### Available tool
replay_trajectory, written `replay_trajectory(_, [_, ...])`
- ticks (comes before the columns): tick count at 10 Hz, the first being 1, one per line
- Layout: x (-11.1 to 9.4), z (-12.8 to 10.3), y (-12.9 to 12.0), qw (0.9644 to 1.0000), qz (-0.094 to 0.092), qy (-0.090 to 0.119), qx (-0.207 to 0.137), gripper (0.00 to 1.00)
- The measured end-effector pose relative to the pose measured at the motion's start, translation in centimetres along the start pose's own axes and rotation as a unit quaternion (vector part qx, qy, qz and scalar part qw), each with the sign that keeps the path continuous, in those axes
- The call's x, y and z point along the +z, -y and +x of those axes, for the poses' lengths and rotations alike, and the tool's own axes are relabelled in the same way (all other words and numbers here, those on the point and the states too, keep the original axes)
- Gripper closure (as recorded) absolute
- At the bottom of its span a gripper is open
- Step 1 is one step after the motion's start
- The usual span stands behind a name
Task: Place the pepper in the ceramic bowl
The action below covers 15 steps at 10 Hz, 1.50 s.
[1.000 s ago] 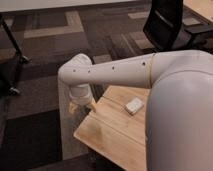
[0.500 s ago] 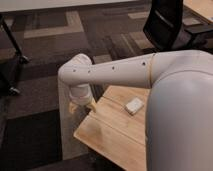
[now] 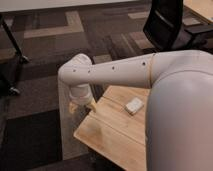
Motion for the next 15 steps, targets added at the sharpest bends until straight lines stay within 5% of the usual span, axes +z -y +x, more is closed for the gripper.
replay_trajectory(6, [-0.3,0.3,1.1,1.0000,0.005,0.000,-0.005,0.35])
replay_trajectory(10, [-2.1,2.3,9.6,0.9999,0.011,-0.001,0.010,0.35])
replay_trajectory(13, [-3.1,4.2,17.1,0.9995,0.024,-0.010,-0.020,0.35])
replay_trajectory(15, [-3.1,4.3,17.5,0.9993,0.026,-0.010,-0.024,0.35])
